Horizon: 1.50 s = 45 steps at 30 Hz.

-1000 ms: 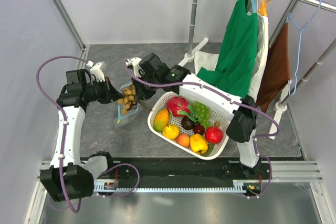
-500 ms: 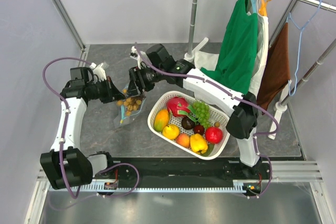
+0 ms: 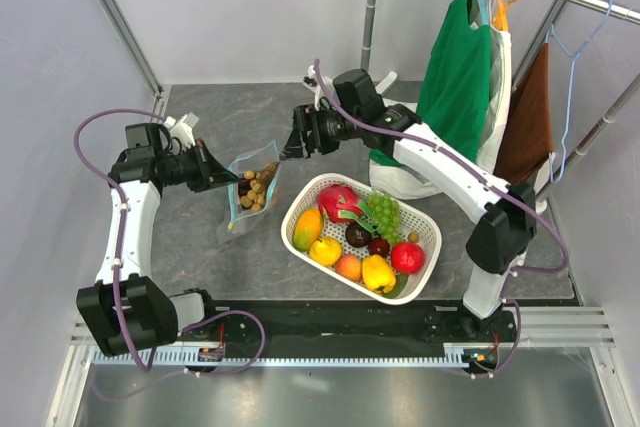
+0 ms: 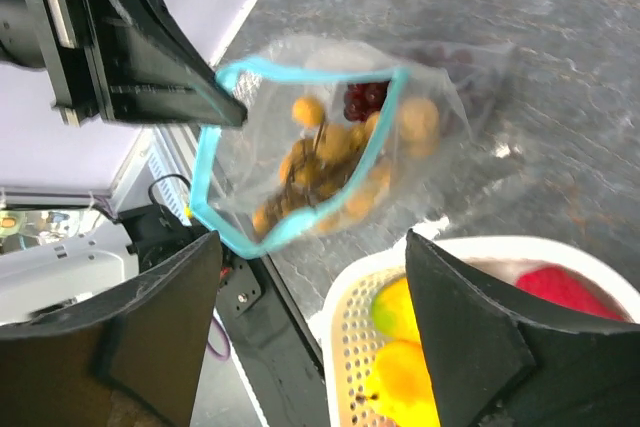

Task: Place the food in the zip-top bag and seal the zipper
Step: Place the fake fruit in the zipper food storage bag, then adjust the zipper food storage bag at the center of the board.

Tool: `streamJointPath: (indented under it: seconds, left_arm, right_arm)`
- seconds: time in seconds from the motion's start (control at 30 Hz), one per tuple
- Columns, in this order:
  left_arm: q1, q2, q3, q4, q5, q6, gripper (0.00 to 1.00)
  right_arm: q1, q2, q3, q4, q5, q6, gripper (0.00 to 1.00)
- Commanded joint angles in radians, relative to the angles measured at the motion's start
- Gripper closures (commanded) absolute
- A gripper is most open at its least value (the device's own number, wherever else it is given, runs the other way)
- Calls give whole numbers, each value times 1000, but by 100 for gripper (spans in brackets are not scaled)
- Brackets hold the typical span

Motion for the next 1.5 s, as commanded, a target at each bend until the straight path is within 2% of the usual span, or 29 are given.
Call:
streamJointPath:
  seconds: [0.0,0.03,0.13,0.23,0.4,0.6,0.83,1.03,1.07,1.1,1.17,1.2,1.27,1.3,1.47]
  left_arm:
    - [15,-4,58,-1,46,-46,98]
    - [18,-2,63,-1,49,-51,98]
    - [20,1,73,-1,56,-66,98]
    - [20,7,83,1,62,-80,98]
    - [19,7,84,5,62,-79,98]
    - [20,6,80,11,69,-88,98]
    - [20,1,77,14,66,-82,98]
    - [20,-7,58,14,70,-79,98]
    - [20,-11,54,14,69,-77,98]
    - [20,-14,52,14,69,-74,98]
    - [20,-22,52,14,64,-71,98]
    - [19,-25,55,13,53,-65,98]
    - [19,-30,72,8,20,-53,98]
    - [20,-34,81,4,1,-28,98]
    - [19,-86,190,-42,-170,75,98]
  right_arm:
    - [-3,-133,-122,85,30,28,26]
    - [-4,-153,-158,110,19,45,32]
    - [-3,-206,-270,167,-13,102,40]
    - [8,-205,-322,204,-18,128,43]
    - [71,-160,-335,273,5,194,42]
    - [119,-114,-346,340,76,268,30]
    - [146,-33,-324,328,145,358,31]
    - [148,5,-300,371,127,395,33]
    - [148,8,-293,385,116,400,37]
    - [148,8,-292,386,116,398,50]
    - [148,5,-289,380,117,391,67]
    - [146,-2,-289,377,119,388,84]
    - [145,-19,-286,376,114,374,96]
    - [145,-36,-281,373,111,354,100]
    - [145,-70,-197,397,67,320,100]
